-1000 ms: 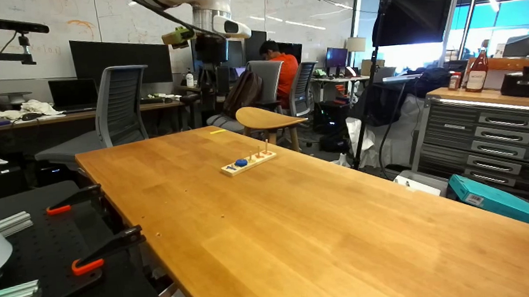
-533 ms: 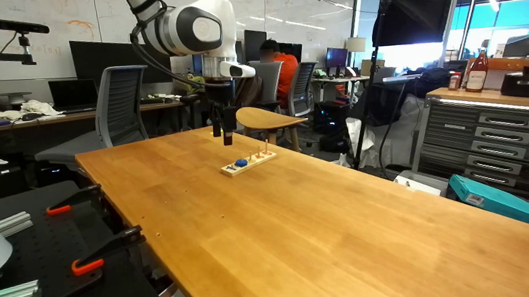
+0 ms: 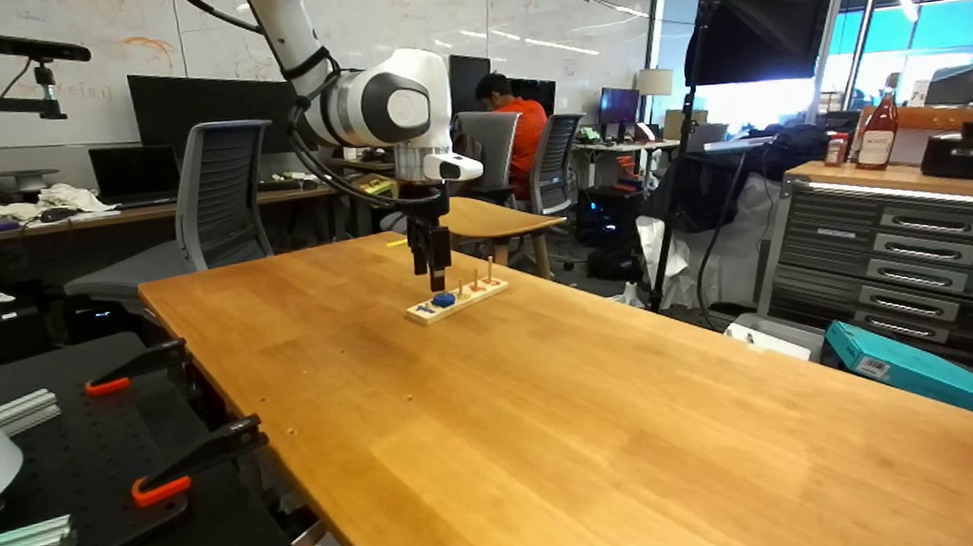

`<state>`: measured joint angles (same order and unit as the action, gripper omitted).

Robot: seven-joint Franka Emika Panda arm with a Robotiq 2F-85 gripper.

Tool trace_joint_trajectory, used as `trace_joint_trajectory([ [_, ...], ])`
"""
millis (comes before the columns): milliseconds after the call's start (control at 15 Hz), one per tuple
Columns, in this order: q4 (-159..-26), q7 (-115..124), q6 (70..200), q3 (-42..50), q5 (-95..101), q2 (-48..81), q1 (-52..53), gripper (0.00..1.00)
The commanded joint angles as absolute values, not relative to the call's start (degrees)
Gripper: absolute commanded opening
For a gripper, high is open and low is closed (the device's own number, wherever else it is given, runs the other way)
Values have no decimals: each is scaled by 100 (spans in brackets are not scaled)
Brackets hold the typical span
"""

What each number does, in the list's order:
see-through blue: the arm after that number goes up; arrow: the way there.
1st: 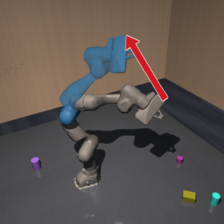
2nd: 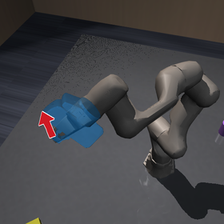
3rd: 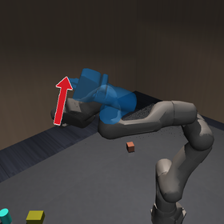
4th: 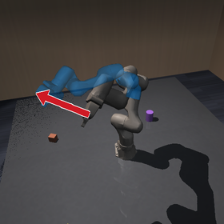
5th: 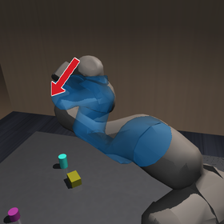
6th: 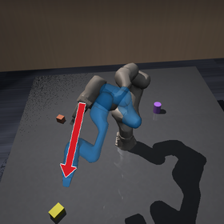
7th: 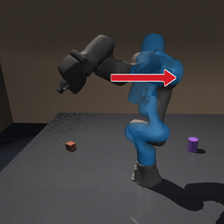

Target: Remove the disc from the wooden rack and put it on the table

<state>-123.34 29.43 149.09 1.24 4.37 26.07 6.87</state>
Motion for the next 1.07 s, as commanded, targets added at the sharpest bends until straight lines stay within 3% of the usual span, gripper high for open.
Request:
trace_joint_trajectory([
  [0,-11718,3222,15052,416,435,3167,1027,100],
  [533,-11304,3411,15296,620,385,3737,1322,100],
  [600,-11287,3413,15333,629,383,3768,1343,75],
  [667,-11269,3404,15344,632,369,3788,1356,74],
  [1000,-11204,3405,15309,662,352,3762,1371,35],
])
